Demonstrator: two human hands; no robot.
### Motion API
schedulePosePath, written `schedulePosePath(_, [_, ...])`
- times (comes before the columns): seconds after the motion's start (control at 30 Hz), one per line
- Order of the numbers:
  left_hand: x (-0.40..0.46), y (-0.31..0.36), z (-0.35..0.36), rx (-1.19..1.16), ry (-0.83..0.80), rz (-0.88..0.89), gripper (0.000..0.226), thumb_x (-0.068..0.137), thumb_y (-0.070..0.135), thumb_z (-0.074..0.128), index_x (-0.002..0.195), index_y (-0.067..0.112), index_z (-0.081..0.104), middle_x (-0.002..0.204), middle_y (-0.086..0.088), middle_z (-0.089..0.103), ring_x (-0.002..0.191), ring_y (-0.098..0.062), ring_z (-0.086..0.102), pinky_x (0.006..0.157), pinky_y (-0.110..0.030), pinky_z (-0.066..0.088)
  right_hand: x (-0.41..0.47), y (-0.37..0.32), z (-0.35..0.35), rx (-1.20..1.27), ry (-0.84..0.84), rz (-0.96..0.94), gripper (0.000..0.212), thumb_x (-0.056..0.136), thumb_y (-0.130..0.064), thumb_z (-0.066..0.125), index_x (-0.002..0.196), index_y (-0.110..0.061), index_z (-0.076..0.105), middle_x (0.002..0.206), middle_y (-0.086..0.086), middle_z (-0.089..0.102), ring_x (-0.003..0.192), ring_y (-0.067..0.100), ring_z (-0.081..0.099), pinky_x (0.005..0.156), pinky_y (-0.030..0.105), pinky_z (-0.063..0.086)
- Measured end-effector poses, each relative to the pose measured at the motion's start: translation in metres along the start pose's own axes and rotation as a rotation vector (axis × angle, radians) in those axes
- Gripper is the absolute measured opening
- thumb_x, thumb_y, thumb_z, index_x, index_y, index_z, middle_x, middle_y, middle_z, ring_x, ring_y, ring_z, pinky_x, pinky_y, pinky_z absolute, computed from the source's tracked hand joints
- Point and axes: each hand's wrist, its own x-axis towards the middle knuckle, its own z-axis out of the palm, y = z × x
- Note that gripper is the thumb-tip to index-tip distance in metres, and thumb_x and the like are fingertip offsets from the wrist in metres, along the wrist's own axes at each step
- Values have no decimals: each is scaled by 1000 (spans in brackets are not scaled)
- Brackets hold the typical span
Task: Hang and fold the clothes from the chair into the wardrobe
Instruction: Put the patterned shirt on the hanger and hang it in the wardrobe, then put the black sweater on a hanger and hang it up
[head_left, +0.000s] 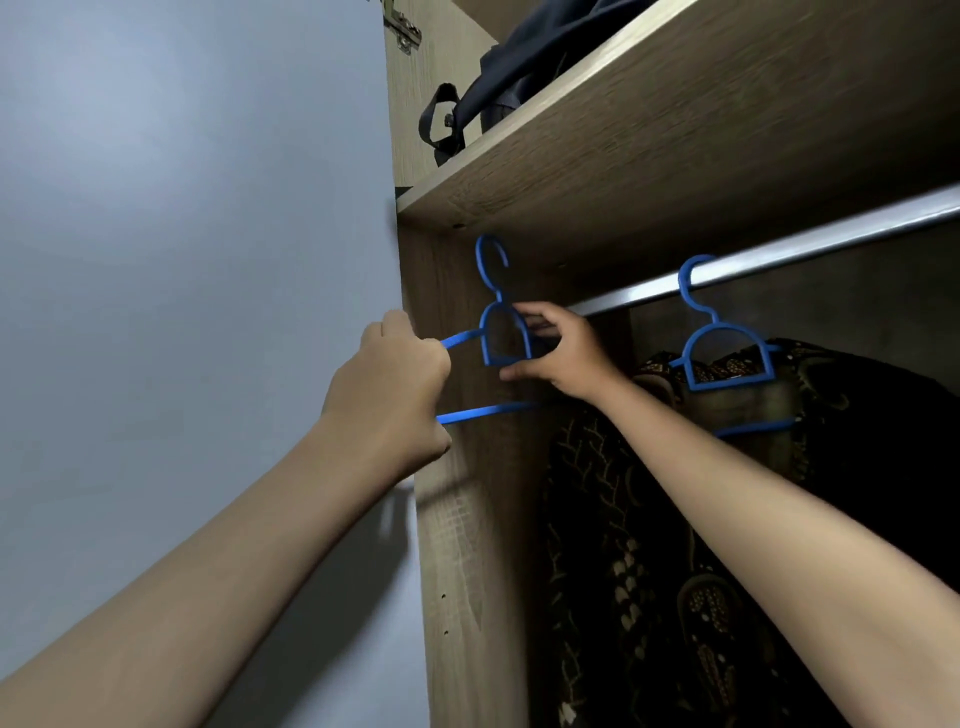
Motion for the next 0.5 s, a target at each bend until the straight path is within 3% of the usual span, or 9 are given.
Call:
schedulePosePath(0.13, [-29, -24, -25, 17, -25, -34, 41, 72, 19, 69, 67, 16, 28, 94, -2, 30, 82, -17, 33, 44, -22, 20, -20, -32, 22, 70, 17, -45, 82, 52, -5, 91, 126, -7, 56, 114, -1, 59, 102, 4, 55, 90, 13, 45])
schedulePosePath(0.2, [-48, -38, -42, 17, -55, -56, 32, 73, 19, 67, 76, 13, 36, 96, -2, 31, 84, -17, 34, 44, -22, 22, -33, -53, 34, 94, 12, -57, 81, 52, -7, 91, 125, -9, 57, 112, -6, 59, 98, -5, 55, 87, 7, 44])
schedulePosePath(0.27, [-68, -55, -62, 14, -79, -69, 26, 73, 18, 66, 88, 9, 47, 98, -2, 32, 86, -18, 37, 45, -23, 27, -47, -75, 45, 99, -10, -69, 81, 53, -16, 92, 126, -14, 57, 114, -8, 60, 103, -2, 55, 89, 8, 43])
schedulePosePath(0.4, [-118, -97, -100, -97, -49, -56, 46, 71, 16, 68, 114, 7, 56, 101, 0, 37, 90, -19, 42, 64, -35, 49, -84, -126, 64, 111, 0, -93, 80, 52, -29, 92, 125, -22, 59, 115, -7, 60, 106, 6, 54, 87, 6, 43])
schedulePosePath(0.5, [-161, -134, -127, -209, 4, 13, 58, 66, 11, 74, 123, 7, 59, 98, 1, 43, 75, -16, 45, 63, -32, 48, -117, -169, 76, 153, 22, -112, 78, 50, -34, 92, 121, -26, 59, 114, -9, 59, 103, 3, 54, 86, 6, 42])
